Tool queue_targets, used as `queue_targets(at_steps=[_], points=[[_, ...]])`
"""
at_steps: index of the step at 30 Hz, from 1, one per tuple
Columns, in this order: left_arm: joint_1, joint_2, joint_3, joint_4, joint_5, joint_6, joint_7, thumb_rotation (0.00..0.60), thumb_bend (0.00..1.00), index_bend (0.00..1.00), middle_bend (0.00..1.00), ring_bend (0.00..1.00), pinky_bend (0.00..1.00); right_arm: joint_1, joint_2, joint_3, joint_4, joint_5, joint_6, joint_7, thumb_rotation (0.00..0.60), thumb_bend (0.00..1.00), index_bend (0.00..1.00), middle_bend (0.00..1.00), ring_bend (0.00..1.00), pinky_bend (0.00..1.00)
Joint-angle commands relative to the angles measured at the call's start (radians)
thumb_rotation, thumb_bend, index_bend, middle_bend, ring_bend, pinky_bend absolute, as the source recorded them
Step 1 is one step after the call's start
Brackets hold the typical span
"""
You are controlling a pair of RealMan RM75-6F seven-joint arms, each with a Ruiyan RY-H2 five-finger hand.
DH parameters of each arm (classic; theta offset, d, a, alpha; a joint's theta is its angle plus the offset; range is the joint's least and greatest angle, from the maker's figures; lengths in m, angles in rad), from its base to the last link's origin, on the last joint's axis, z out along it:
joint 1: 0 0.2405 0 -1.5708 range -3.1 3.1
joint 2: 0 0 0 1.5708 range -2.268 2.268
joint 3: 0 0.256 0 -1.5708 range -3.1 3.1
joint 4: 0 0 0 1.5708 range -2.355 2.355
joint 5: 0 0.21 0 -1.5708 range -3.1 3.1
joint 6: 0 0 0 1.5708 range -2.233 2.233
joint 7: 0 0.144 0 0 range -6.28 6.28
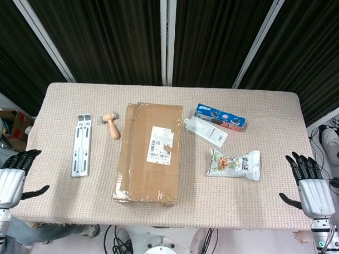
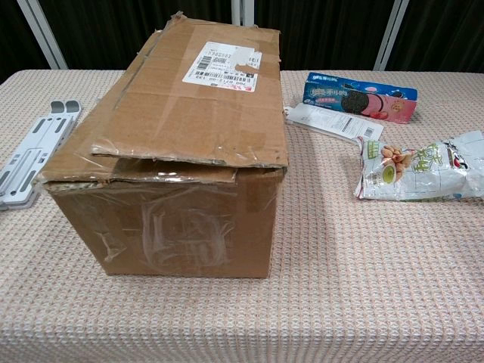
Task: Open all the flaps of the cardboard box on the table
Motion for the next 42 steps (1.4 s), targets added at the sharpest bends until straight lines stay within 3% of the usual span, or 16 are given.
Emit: queue_targets(at_steps=[1,8,13,22,26,28,32,35,39,42], points=[[-0.004,-0.002,-0.002,0.005,-0.008,-0.009,0.0,0.51,0.0,0.14,0.15,0.16,0.21,0.003,-0.002,0.004,0.003,0.01,-0.008,0.0,0.6,0.03,0.0,0.0,0.0,0.0],[-0.006,0.0,-0.004,0.004,-0.014,-0.014,0.003,0.511,0.0,0.14,0.15,0.16,0.21,0.007,-0.002,0.004,0.008,0.01,-0.014,0.002,0.6,0.03,0.0,0.0,0.0,0.0],[-0.001,0.01,0.001,-0.01,-0.011,-0.01,0.004,0.52,0.0,0.14,0.15,0.16,0.21,0.001,0.018,-0.005,0.002,-0.001,-0.01,0.01,0.6,0.19,0.0,0.0,0.0,0.0],[0.001,0.014,0.007,0.0,-0.007,-0.013,-0.009,0.523,0.0,0.14,0.15,0.16,0.21,0.046,0.073,0.003,-0.019,-0.075,-0.021,0.08,0.6,0.18,0.0,0.0,0.0,0.0],[0.002,0.006,0.005,0.014,-0.008,-0.009,-0.018,0.522,0.0,0.14,0.15,0.16,0.21,0.102,0.141,0.026,-0.107,-0.151,-0.034,0.062,0.6,0.44,0.0,0.0,0.0,0.0],[0.003,0.003,0.006,0.016,-0.01,-0.011,-0.021,0.521,0.0,0.14,0.15,0.16,0.21,0.14,0.18,0.042,-0.17,-0.197,-0.05,0.04,0.6,0.51,0.0,0.0,0.0,0.0],[-0.001,0.006,0.011,0.019,-0.002,-0.019,-0.018,0.522,0.0,0.14,0.15,0.16,0.21,0.255,0.277,0.095,-0.329,-0.234,-0.17,0.005,0.6,0.6,0.0,0.01,0.0,0.0],[-0.002,0.001,0.015,0.028,0.005,-0.019,0.011,0.518,0.0,0.14,0.15,0.16,0.21,0.379,0.341,0.16,-0.445,-0.198,-0.321,0.011,0.6,0.69,0.0,0.04,0.0,0.0],[0.001,-0.005,0.022,0.018,0.012,-0.016,0.02,0.545,0.0,0.14,0.15,0.16,0.21,0.573,0.377,0.27,-0.538,-0.043,-0.556,0.002,0.6,0.74,0.02,0.06,0.0,0.0],[0.006,-0.005,0.024,0.017,0.014,-0.01,0.022,0.552,0.0,0.14,0.15,0.16,0.21,0.71,0.354,0.33,-0.556,0.093,-0.707,-0.04,0.6,0.75,0.11,0.12,0.0,0.0]])
